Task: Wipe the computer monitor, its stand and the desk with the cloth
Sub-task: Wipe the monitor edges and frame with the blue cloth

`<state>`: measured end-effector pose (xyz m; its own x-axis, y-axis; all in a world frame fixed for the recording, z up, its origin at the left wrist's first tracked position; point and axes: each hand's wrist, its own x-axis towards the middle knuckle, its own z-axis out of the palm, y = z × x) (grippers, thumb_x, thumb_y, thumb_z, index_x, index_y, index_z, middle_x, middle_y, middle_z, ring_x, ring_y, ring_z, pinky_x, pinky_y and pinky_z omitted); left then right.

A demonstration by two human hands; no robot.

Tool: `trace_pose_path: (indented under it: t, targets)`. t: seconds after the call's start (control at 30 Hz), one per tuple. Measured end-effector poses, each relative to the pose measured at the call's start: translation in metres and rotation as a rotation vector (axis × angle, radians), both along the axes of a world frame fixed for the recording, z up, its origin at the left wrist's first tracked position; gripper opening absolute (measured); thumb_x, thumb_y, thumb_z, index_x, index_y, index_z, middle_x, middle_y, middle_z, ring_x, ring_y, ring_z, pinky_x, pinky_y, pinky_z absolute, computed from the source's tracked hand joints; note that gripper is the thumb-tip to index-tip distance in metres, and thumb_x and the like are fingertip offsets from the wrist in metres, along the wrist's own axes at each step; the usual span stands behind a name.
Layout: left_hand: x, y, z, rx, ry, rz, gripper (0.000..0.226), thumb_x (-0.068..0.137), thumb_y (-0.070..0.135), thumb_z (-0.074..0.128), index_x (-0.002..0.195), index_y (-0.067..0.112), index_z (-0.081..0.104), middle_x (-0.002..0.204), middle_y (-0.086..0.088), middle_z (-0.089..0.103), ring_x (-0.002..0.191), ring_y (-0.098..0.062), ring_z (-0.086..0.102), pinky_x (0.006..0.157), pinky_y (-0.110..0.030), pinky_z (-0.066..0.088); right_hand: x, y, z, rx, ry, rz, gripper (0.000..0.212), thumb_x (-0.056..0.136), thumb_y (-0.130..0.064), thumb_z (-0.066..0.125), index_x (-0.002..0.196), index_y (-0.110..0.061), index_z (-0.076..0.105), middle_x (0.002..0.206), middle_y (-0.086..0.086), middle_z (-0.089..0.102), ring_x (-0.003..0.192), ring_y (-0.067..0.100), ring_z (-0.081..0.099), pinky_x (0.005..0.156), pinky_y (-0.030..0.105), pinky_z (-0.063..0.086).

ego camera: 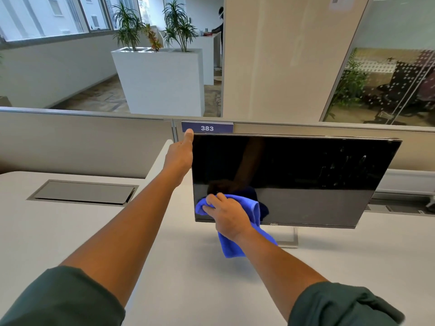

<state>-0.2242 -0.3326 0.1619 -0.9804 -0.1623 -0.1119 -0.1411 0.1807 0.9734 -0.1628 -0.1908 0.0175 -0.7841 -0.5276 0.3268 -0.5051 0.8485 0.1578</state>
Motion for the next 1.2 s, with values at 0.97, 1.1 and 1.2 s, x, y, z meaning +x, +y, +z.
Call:
trace_pose_path:
  t: [0.97,1.1,1.2]
  targets:
    - [-0.003,-0.008,0.002,0.047,-0.064,-0.037,0.067,0.095,0.067,0.039,0.13,0.013,0.057,0.117,-0.01,0.067,0.107,-0.027,0.066,0.097,-0.044,0.053,-0.026,-0.03,0.061,-0.34,0.304,-0.059,0.048,0.071,-0.013,0.078,0.118,-0.016,0.067,0.111,0.004,0.062,0.078,0.022,0.057,0.058,0.031,0.053]
    - [-0.001,-0.006,0.002,0.131,-0.062,-0.056,0.06,0.097,0.062,0.042,0.127,0.015,0.06,0.113,-0.01,0.071,0.101,-0.023,0.068,0.078,-0.029,0.056,-0.022,-0.009,0.055,-0.514,0.348,-0.162,0.046,0.071,-0.007,0.07,0.115,-0.016,0.067,0.112,0.004,0.059,0.079,0.026,0.058,0.047,0.029,0.05]
    - [0.0,-0.005,0.001,0.157,-0.056,-0.056,0.057,0.098,0.061,0.042,0.129,0.016,0.059,0.113,-0.009,0.07,0.101,-0.022,0.067,0.069,-0.024,0.054,-0.026,0.0,0.064,-0.827,0.429,-0.342,0.039,0.079,-0.008,0.055,0.117,-0.012,0.062,0.117,0.0,0.043,0.087,0.03,0.06,0.048,0.027,0.047]
